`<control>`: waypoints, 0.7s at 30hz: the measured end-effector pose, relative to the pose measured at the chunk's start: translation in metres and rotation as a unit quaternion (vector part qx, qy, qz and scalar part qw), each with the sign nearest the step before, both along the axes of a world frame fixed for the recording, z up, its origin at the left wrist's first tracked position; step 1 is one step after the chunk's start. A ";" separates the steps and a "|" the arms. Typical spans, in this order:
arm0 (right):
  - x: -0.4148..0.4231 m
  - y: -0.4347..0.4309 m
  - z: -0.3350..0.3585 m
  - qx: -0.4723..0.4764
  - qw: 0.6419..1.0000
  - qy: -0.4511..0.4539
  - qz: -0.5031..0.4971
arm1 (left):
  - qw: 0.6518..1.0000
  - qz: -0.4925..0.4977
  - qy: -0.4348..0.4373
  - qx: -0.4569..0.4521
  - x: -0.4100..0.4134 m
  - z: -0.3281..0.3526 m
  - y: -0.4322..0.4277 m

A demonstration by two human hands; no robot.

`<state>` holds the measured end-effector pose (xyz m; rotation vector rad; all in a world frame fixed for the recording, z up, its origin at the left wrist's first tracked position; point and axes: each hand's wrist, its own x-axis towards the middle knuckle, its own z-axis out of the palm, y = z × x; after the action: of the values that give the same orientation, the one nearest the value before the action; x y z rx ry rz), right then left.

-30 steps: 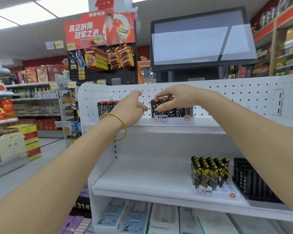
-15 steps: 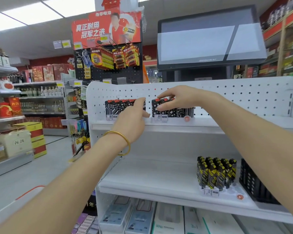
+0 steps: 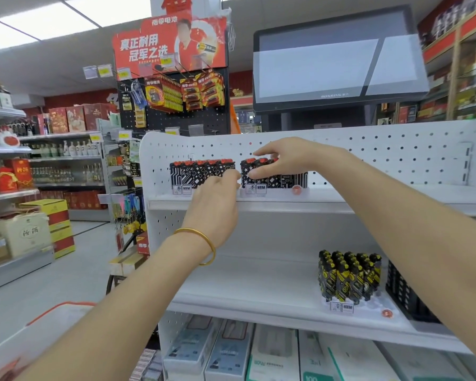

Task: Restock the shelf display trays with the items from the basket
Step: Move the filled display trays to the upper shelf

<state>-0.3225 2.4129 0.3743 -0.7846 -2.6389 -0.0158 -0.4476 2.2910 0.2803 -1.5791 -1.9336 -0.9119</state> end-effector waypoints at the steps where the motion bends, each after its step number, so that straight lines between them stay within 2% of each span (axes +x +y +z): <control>1: 0.006 -0.006 0.001 0.012 1.000 0.019 -0.009 | 1.000 0.001 0.013 0.025 0.004 -0.001 -0.003; 5: 0.066 -0.044 -0.012 0.083 0.971 0.224 0.006 | 0.979 -0.054 0.079 0.177 0.026 -0.029 -0.018; 7: 0.105 -0.066 -0.037 0.085 0.963 0.254 0.022 | 0.975 -0.096 0.072 0.190 0.041 -0.059 -0.020; 9: 0.138 -0.077 -0.072 0.062 0.977 0.206 0.004 | 0.981 -0.125 0.031 0.144 0.054 -0.092 -0.016; 11: 0.156 -0.071 -0.106 0.038 0.990 0.135 -0.025 | 0.988 -0.138 -0.049 0.053 0.064 -0.115 -0.005; 14: 0.158 -0.035 -0.142 -0.005 0.997 0.032 -0.065 | 0.979 -0.137 -0.138 -0.062 0.077 -0.133 0.022; 18: 0.134 0.010 -0.169 0.006 0.997 -0.042 -0.059 | 0.965 -0.121 -0.163 -0.167 0.092 -0.137 0.049; 21: 0.120 0.038 -0.175 0.018 0.994 -0.087 -0.063 | 0.960 -0.106 -0.161 -0.203 0.103 -0.140 0.067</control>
<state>-0.2028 2.4510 0.1990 -0.9769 -2.7383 -0.1729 -0.3449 2.3579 0.1399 -2.0057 -2.3253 -0.9496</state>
